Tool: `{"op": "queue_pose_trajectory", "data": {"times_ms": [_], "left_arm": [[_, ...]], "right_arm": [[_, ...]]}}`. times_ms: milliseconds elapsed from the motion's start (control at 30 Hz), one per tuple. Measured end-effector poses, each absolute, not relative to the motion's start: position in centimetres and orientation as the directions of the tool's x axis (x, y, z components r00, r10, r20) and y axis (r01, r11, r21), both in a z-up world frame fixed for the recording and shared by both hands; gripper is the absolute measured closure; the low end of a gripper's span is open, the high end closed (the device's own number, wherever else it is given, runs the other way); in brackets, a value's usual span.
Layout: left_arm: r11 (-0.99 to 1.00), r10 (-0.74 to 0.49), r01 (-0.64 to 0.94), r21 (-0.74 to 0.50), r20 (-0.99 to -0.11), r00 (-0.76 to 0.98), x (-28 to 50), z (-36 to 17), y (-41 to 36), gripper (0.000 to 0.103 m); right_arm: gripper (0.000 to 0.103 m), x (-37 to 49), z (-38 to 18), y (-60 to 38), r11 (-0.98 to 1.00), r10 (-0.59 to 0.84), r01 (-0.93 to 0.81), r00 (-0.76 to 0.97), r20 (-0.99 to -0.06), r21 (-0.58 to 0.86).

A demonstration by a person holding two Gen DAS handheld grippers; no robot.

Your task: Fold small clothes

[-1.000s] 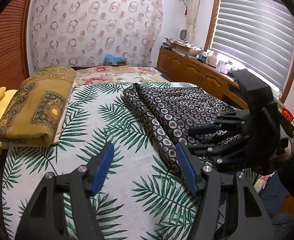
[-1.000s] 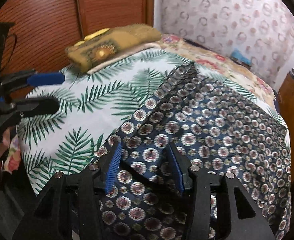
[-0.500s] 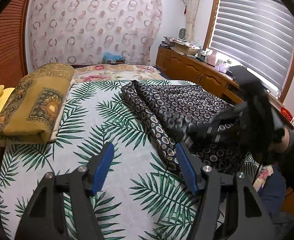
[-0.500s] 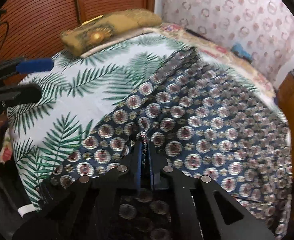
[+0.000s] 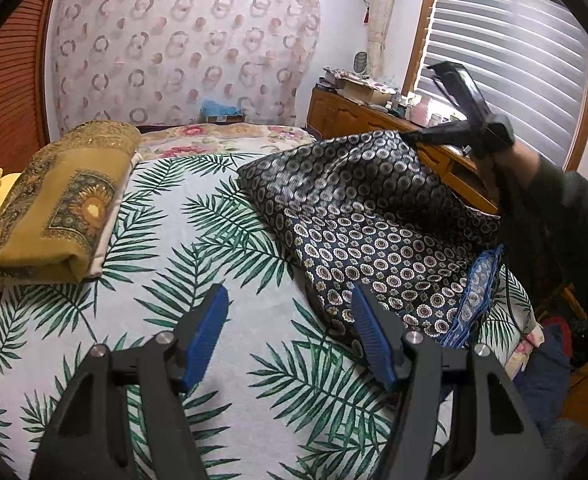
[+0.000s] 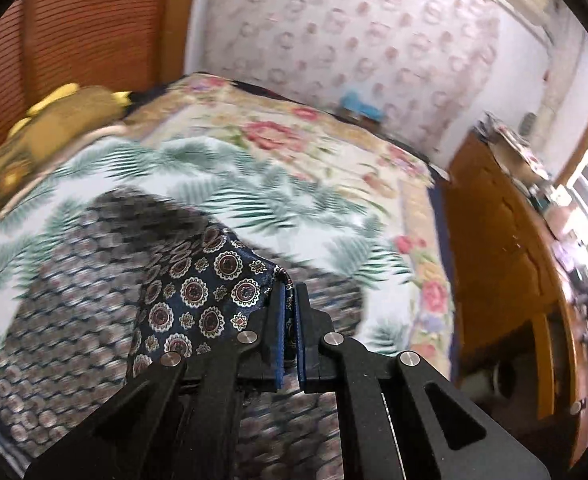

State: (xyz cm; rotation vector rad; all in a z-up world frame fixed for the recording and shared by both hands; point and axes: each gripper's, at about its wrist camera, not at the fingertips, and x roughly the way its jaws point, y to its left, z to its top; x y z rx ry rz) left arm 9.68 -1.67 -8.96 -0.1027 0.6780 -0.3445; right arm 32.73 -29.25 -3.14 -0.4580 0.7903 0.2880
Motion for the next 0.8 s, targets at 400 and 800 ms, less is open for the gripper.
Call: {"op": "queue_pose_trajectory", "data": {"times_ms": [400,800], "left_arm": [[0.932,-0.360,0.301,-0.203,-0.614,0.702,9.7,-10.1,-2.6,0.040],[0.919,-0.386,0.338,-0.203,-0.632,0.672,9.8,-10.7,-4.3,0.040]], "right_arm": [[0.072,36.5,-3.6,-33.1,0.921,-0.057,-0.248,0.677,-0.734,-0.301],[0.063,26.0,-6.6,-32.9,0.902,0.147,-0.410,0.583,-0.799,-0.134]]}}
